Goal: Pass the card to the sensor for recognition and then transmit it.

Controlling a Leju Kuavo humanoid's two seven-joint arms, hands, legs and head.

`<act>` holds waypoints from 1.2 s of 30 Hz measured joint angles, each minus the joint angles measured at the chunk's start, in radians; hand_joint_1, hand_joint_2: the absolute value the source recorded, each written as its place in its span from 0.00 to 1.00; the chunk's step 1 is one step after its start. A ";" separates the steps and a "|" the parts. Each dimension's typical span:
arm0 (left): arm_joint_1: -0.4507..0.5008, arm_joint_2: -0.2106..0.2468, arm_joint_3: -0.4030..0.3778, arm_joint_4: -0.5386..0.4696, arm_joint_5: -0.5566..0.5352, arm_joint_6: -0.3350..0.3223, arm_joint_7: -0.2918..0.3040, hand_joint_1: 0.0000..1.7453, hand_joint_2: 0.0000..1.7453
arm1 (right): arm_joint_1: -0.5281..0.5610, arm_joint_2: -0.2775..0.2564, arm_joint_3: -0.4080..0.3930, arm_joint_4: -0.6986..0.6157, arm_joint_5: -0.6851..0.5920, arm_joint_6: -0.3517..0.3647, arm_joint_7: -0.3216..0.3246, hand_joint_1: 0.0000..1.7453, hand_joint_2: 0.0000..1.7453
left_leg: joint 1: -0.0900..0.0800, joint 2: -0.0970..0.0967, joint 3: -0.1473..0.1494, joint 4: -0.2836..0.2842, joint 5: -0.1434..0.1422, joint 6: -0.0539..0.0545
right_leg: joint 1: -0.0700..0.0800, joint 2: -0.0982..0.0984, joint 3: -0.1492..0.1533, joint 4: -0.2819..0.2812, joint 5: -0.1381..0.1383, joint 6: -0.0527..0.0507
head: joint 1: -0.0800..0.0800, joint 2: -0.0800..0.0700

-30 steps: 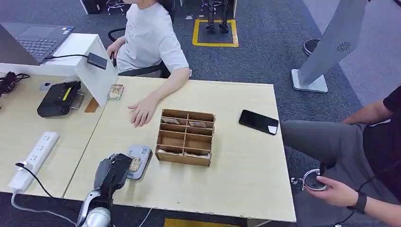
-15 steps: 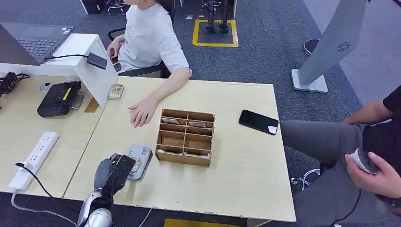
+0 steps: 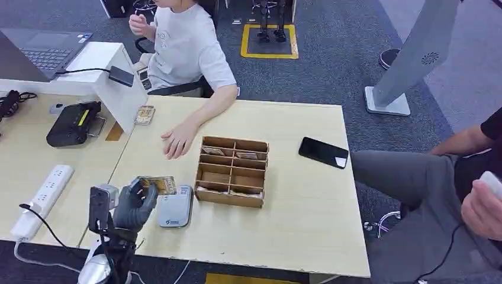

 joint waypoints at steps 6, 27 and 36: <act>-0.156 0.088 0.033 -0.080 -0.097 0.026 -0.013 1.00 1.00 | -0.003 0.004 0.000 -0.002 0.008 0.030 -0.026 0.00 1.00 | 0.001 -0.002 0.000 0.000 0.003 -0.004 | 0.001 -0.001 0.001 0.002 0.001 -0.002 | 0.000 0.000; -0.274 0.235 0.044 -0.004 -1.130 0.403 -0.084 1.00 1.00 | -0.017 0.000 0.087 -0.031 0.029 0.114 -0.035 0.00 1.00 | 0.001 -0.001 0.000 0.000 0.003 -0.005 | 0.001 0.000 -0.001 0.003 0.001 -0.003 | 0.000 0.000; -0.285 0.246 0.039 0.032 -1.181 0.417 -0.061 1.00 1.00 | -0.018 0.000 0.101 -0.034 0.029 0.122 -0.030 0.00 1.00 | 0.001 -0.001 -0.001 0.000 0.003 -0.005 | 0.001 0.000 -0.003 0.002 0.001 -0.003 | 0.000 0.000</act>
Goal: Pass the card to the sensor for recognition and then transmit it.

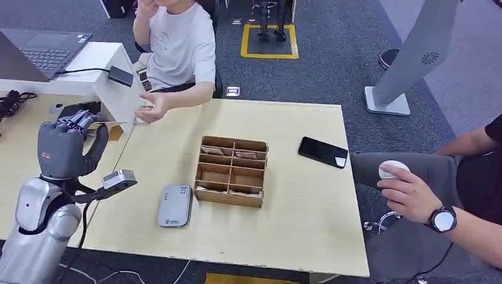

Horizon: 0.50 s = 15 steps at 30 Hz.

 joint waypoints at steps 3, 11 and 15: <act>-0.016 0.010 -0.022 0.049 -0.091 0.029 0.026 1.00 1.00 | 0.001 0.000 0.010 0.000 0.000 0.000 0.001 0.00 1.00 | 0.000 0.000 0.000 0.000 0.000 0.000 | 0.000 0.000 0.000 0.000 0.000 0.000 | 0.000 0.000; -0.124 0.009 -0.120 0.233 -0.207 0.080 0.068 1.00 1.00 | -0.003 -0.007 0.047 -0.002 -0.012 0.019 -0.010 0.00 1.00 | 0.000 0.000 0.000 0.000 0.001 -0.001 | 0.000 0.000 0.002 0.000 0.001 -0.002 | 0.000 0.000; -0.164 0.002 -0.150 0.287 -0.180 0.082 0.069 1.00 1.00 | -0.003 -0.008 0.050 -0.003 -0.014 0.021 -0.014 0.00 1.00 | 0.000 0.000 0.000 0.000 0.001 -0.001 | 0.000 0.000 0.002 0.000 0.001 -0.002 | 0.000 0.000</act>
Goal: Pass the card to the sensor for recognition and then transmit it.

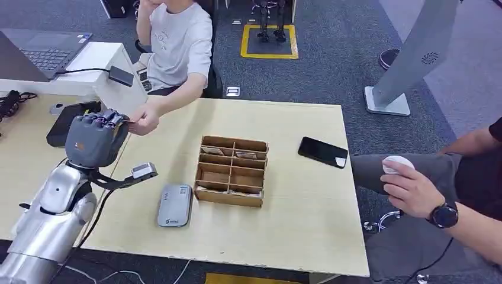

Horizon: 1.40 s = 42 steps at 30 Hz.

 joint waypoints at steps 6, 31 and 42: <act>-0.036 -0.010 -0.023 0.045 0.071 -0.010 -0.024 0.00 1.00 | 0.000 0.000 0.000 0.000 -0.005 -0.018 -0.002 0.00 1.00 | 0.000 0.001 0.000 0.000 0.000 0.000 | 0.000 0.001 -0.001 0.000 0.000 0.000 | 0.000 0.000; 0.213 -0.057 -0.135 -0.347 0.399 -0.438 -0.192 0.00 1.00 | 0.012 0.028 -0.002 0.003 -0.004 -0.046 0.095 0.00 1.00 | 0.000 0.003 0.000 0.000 -0.001 0.000 | 0.000 0.002 -0.001 0.000 0.000 0.000 | 0.000 0.000; 0.272 -0.041 -0.406 -0.389 0.181 -0.381 -0.191 0.00 1.00 | 0.001 0.039 0.014 -0.014 0.006 -0.008 0.138 0.00 1.00 | 0.000 0.002 0.000 0.000 0.000 0.000 | 0.000 0.001 0.000 0.000 0.000 0.000 | 0.000 0.000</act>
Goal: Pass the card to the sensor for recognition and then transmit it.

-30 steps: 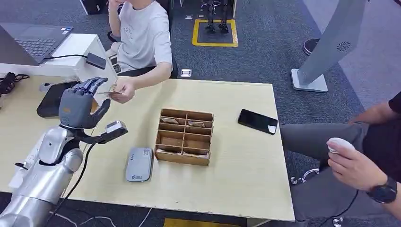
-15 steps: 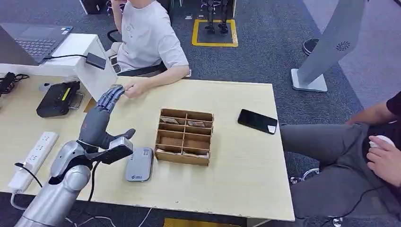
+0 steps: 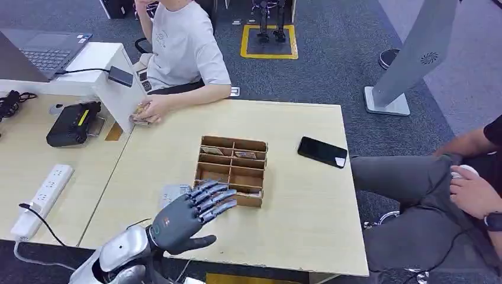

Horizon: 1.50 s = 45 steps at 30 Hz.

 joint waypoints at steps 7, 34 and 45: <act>-0.010 -0.013 -0.082 0.013 -0.015 -0.031 0.082 0.00 1.00 | -0.004 0.009 0.009 -0.013 -0.005 0.015 0.022 0.00 1.00 | 0.000 0.000 0.000 0.000 0.000 0.000 | 0.000 0.000 0.000 0.000 0.000 0.000 | 0.000 0.000; -0.043 -0.123 -0.064 0.173 -0.094 -0.026 0.286 0.00 1.00 | -0.006 0.030 0.040 -0.028 -0.011 0.031 0.039 0.00 1.00 | 0.000 0.000 0.000 0.000 0.000 0.000 | 0.001 0.000 0.000 0.000 0.000 0.000 | 0.000 0.000; -0.043 -0.146 -0.006 0.224 -0.133 -0.032 0.353 0.00 1.00 | -0.004 0.031 0.046 -0.028 -0.031 0.023 0.049 0.00 1.00 | 0.000 0.000 0.000 0.000 0.000 0.000 | 0.001 0.000 0.000 0.000 0.000 0.000 | 0.000 0.000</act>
